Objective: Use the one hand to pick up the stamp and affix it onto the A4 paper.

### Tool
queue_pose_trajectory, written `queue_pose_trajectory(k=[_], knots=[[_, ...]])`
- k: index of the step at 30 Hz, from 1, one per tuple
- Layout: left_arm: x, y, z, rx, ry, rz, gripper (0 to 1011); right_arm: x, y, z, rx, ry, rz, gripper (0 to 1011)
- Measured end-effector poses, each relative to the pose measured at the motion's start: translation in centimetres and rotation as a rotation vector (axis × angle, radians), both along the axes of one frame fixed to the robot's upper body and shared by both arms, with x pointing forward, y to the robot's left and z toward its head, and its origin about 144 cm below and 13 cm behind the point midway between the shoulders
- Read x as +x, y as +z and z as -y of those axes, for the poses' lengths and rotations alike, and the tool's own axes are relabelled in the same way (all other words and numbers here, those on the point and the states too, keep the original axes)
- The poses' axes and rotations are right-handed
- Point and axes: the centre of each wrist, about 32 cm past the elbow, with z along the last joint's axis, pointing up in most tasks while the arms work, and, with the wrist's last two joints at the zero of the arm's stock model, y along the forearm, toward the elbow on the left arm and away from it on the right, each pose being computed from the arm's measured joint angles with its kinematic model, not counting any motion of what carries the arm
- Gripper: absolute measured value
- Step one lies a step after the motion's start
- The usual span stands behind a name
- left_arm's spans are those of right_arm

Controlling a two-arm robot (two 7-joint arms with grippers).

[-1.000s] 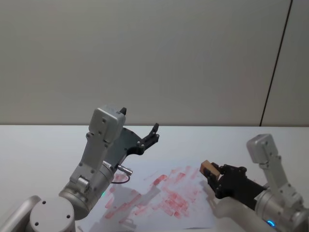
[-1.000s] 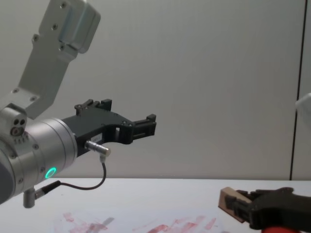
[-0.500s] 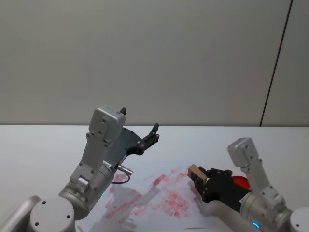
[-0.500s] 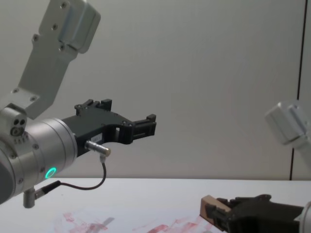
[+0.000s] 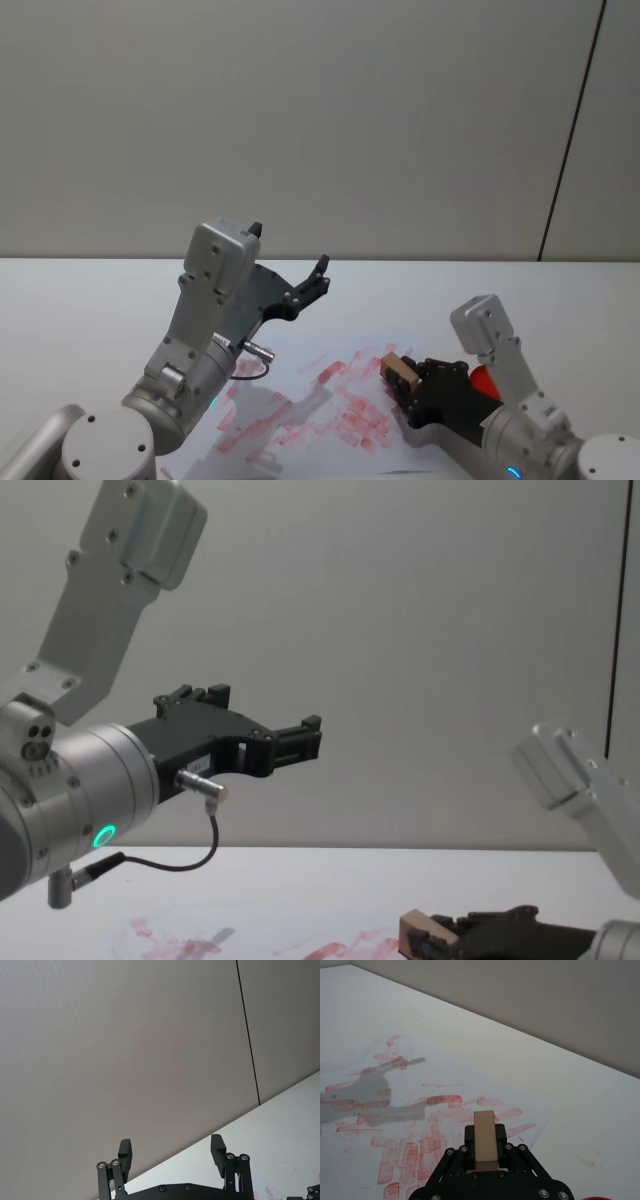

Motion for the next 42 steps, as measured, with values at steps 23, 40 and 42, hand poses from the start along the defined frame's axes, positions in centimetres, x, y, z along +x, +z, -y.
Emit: queue_pose_trajectory(k=[23, 40, 42], knots=[[0.0, 0.0, 0.0, 0.0, 0.0, 0.0, 1002, 0.4, -0.2, -0.5, -0.021, -0.005, -0.039, 217], [0.0, 0.0, 0.0, 0.0, 0.0, 0.0, 1002, 0.2, 1.5, 0.1, 0.042, -0.029, 0.033, 217], [0.0, 0.0, 0.0, 0.0, 0.0, 0.0, 1003, 0.1, 1.9, 0.4, 0.051, -0.035, 0.047, 217]])
